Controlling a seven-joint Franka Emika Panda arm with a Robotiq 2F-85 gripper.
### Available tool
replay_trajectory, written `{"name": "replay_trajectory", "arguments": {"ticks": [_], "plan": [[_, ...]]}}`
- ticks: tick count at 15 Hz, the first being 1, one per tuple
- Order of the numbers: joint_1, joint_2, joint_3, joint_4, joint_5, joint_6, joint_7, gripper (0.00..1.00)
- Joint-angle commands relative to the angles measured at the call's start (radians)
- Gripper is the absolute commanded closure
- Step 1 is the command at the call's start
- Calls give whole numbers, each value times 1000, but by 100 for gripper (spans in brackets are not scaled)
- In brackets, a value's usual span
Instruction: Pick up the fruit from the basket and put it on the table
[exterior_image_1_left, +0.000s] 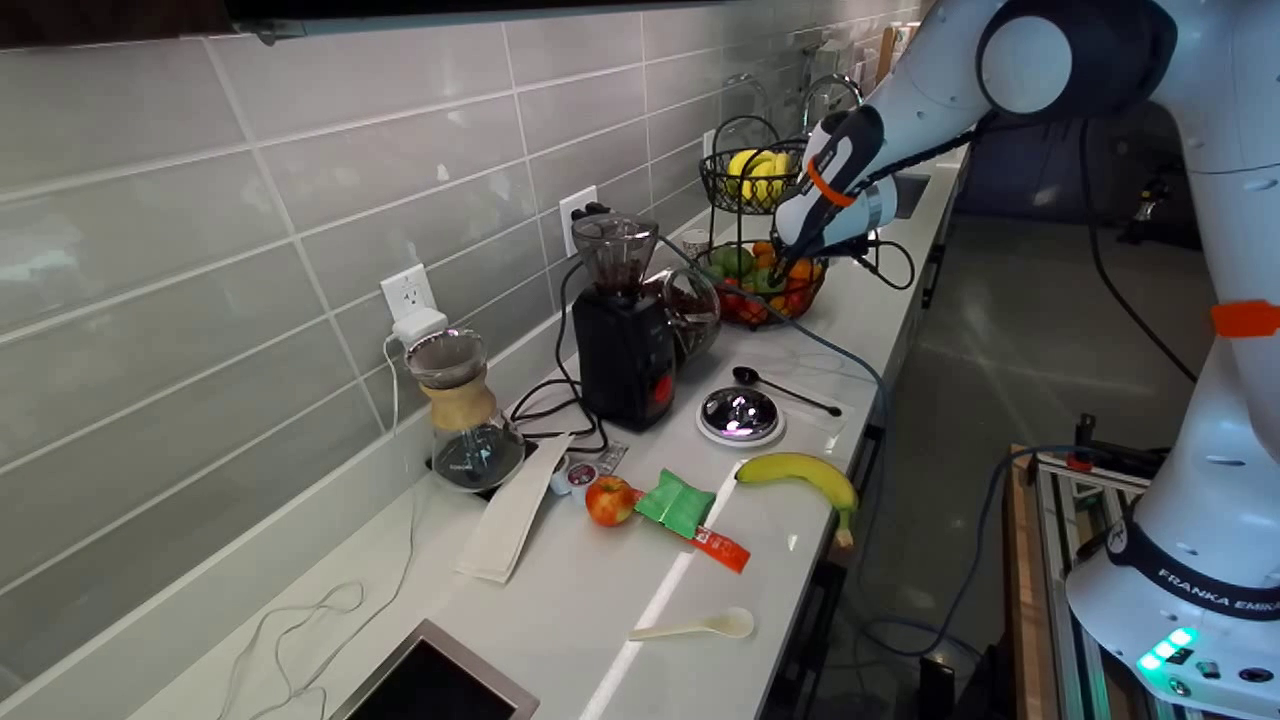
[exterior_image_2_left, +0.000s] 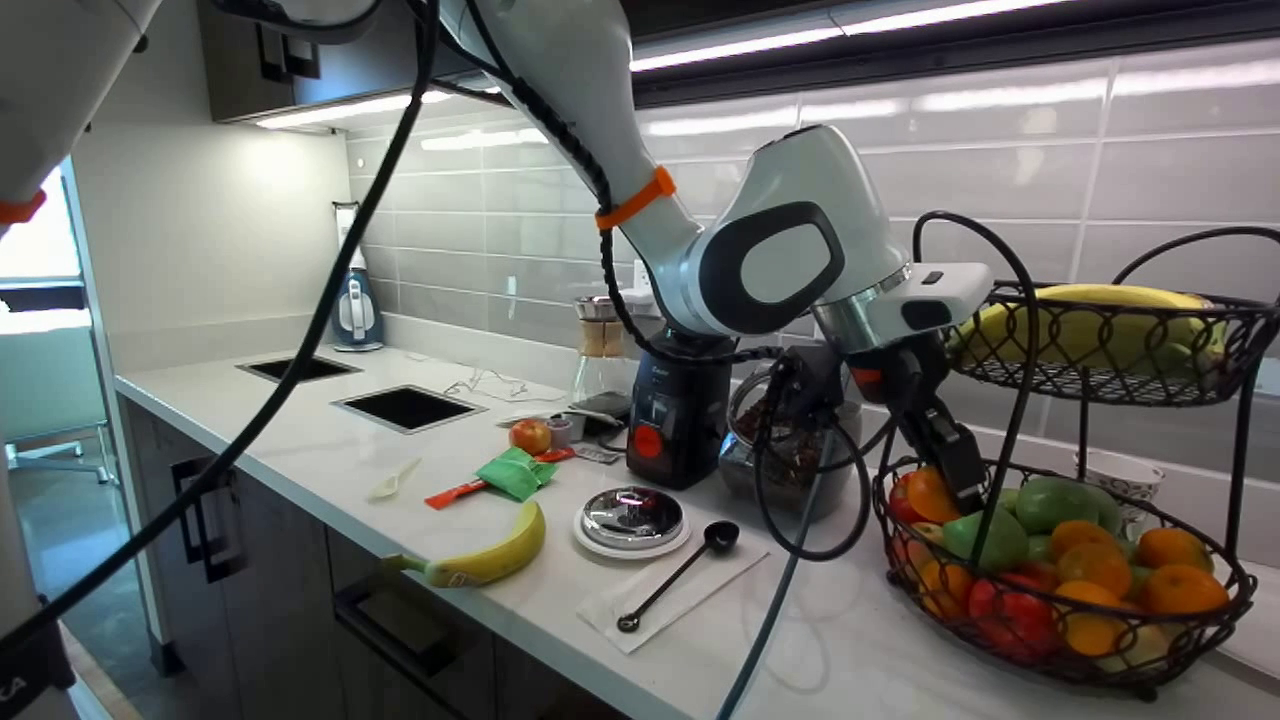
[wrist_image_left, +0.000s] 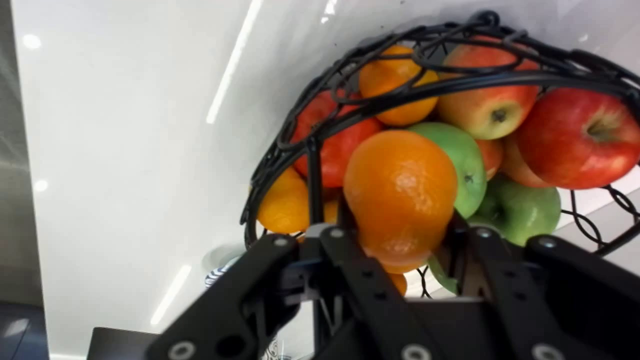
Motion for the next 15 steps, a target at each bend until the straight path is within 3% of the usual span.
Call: {"name": "replay_trajectory", "arguments": {"ticks": [1,4,8,12,15], "plan": [[108,-49,-119,-48,-56,-112,62,86],[99,-102,-106,-52,-139,-244,102,86],[71,-201,-55,-68,-253,-537,83,86],[20,-265,30,-67,-320,-776,73,86],[-39,-286,121,-77,-299,-850,51,86]]}}
